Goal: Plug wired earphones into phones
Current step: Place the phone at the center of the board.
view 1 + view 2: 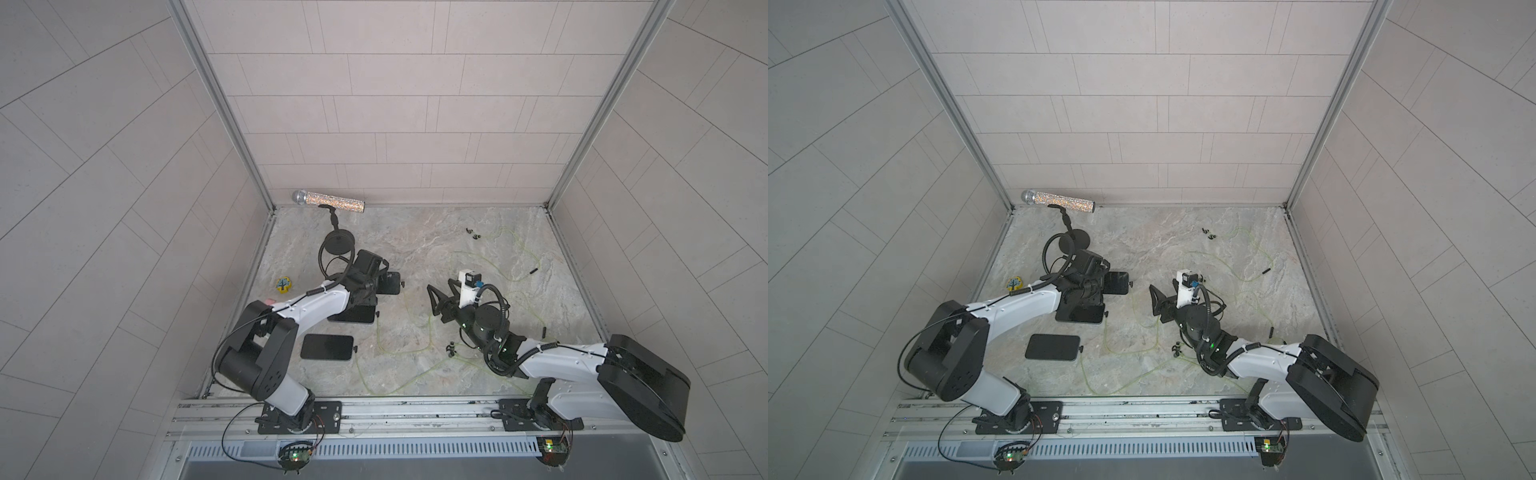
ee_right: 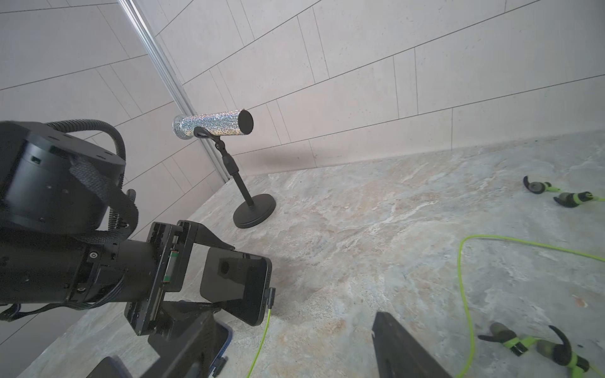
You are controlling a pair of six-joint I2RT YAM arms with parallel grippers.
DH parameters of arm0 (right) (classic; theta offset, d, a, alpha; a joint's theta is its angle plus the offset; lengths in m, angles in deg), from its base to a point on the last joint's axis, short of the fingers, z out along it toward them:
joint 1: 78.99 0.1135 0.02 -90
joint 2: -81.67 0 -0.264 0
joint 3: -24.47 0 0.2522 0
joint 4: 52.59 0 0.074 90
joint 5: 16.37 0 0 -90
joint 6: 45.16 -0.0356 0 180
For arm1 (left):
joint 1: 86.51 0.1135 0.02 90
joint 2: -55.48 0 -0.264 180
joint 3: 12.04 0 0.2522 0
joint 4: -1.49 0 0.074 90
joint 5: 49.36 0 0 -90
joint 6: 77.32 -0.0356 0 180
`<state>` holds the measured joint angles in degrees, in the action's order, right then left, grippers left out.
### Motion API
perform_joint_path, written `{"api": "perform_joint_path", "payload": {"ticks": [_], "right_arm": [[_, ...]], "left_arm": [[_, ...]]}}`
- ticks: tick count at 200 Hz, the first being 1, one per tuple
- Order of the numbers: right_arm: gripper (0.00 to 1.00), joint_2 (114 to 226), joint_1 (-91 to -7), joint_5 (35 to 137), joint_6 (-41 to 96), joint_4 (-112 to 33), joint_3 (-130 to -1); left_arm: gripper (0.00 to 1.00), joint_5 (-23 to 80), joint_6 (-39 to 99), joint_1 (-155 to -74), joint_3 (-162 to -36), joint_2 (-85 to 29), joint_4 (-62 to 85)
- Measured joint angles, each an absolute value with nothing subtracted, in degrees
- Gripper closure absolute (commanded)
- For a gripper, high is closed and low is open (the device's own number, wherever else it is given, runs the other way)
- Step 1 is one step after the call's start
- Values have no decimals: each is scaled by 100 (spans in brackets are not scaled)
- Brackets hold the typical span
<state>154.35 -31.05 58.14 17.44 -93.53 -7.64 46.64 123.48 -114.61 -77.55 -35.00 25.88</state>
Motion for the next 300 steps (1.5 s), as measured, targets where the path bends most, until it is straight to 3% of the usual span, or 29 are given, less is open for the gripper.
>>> {"api": "perform_joint_path", "payload": {"ticks": [109,155,184,218,258,300], "right_arm": [[22,15302,-3131,5598,1921,-9149,-760],[22,15289,-3142,5563,1936,-9128,-758],[22,15289,-3142,5563,1960,-9128,-758],[22,15278,-3142,5563,2065,-9117,-758],[21,15044,-3142,5561,2245,-8964,-758],[20,14410,-3142,5508,2603,-8380,-812]], "left_arm": [[39,4860,11872,-10976,-8642,-4711,3014],[25,4887,11741,-10897,-8828,-4783,3283],[1,4808,11745,-10820,-8832,-4783,3430],[0,4806,11657,-10744,-8881,-4737,3624],[0,4688,11253,-10661,-8861,-4234,3801],[0,4773,10442,-10532,-8336,-2287,3939]]}}
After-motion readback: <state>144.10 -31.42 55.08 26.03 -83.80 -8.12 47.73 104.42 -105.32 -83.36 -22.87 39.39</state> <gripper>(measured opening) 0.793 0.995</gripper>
